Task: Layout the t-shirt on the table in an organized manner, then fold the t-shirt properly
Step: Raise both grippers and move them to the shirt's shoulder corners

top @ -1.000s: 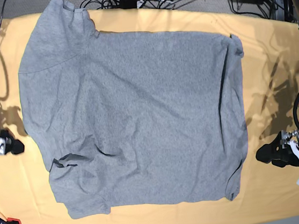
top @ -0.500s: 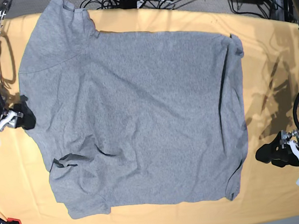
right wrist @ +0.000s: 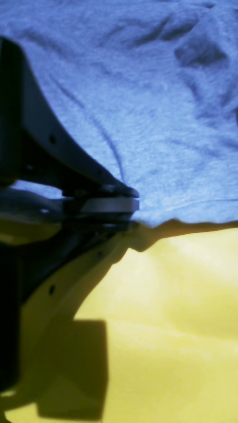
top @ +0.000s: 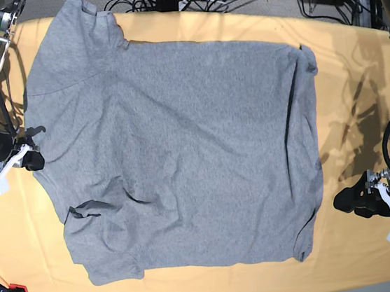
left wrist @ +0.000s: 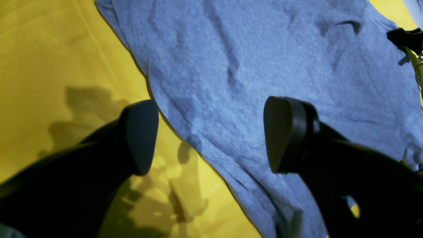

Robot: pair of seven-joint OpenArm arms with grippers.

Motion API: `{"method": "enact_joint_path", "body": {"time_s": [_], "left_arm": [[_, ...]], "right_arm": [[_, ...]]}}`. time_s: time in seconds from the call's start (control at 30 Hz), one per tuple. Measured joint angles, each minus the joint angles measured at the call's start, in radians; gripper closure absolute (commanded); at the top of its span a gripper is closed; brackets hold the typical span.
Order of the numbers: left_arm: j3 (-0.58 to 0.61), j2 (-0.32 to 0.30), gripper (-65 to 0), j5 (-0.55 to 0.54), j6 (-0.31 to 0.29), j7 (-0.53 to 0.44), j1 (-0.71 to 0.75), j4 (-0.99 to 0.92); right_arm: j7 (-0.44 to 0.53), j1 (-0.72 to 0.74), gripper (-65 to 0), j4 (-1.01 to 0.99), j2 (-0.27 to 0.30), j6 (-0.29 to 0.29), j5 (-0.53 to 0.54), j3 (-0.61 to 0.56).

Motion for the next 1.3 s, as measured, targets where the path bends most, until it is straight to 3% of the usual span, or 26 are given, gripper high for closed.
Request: {"method": "enact_joint_path", "body": {"time_s": [0.17,0.23,0.6,0.77,0.83,1.0,1.17,1.23,1.3], "left_arm": [[0.000,0.000,-49.4,0.000,0.000,0.000,0.000,0.000],[0.000,0.000,-49.4,0.000,0.000,0.000,0.000,0.000],[0.000,0.000,-49.4,0.000,0.000,0.000,0.000,0.000],[0.000,0.000,-49.4,0.000,0.003,0.000,0.000,0.000],[0.000,-0.001,-49.4,0.000,0.004,0.000,0.000,0.000],[-0.014,0.000,-49.4,0.000,0.004,0.000,0.000,0.000],[-0.196,0.003,-49.4,0.000,0.045,0.013,-0.001,0.000],[-0.277,-0.001,-49.4,-0.019,0.045,0.085,-0.003,0.001],[-0.341,-0.005,-49.4,-0.094,0.044,0.099,0.027,0.002]], "right_arm": [[-0.035,0.000,0.0,0.000,-0.002,-0.021,0.003,0.066],[-0.063,-0.001,0.0,0.000,-0.003,-0.043,0.000,0.117],[-0.168,-0.021,0.0,-0.001,-0.003,-0.047,-0.015,0.426],[-0.169,-0.075,0.0,-0.001,-0.002,-0.072,0.029,0.472],[-0.172,-0.096,0.0,-0.001,-0.003,-0.005,0.088,0.472],[-0.288,-0.107,-39.1,-0.002,0.009,0.014,0.293,0.473],[-0.434,-0.109,-40.8,-0.001,0.060,0.017,0.525,0.472],[-0.432,-0.109,-40.7,-0.001,0.076,0.018,0.593,0.472],[-0.428,-0.113,-40.7,-0.001,0.082,0.018,0.654,0.472]]}}
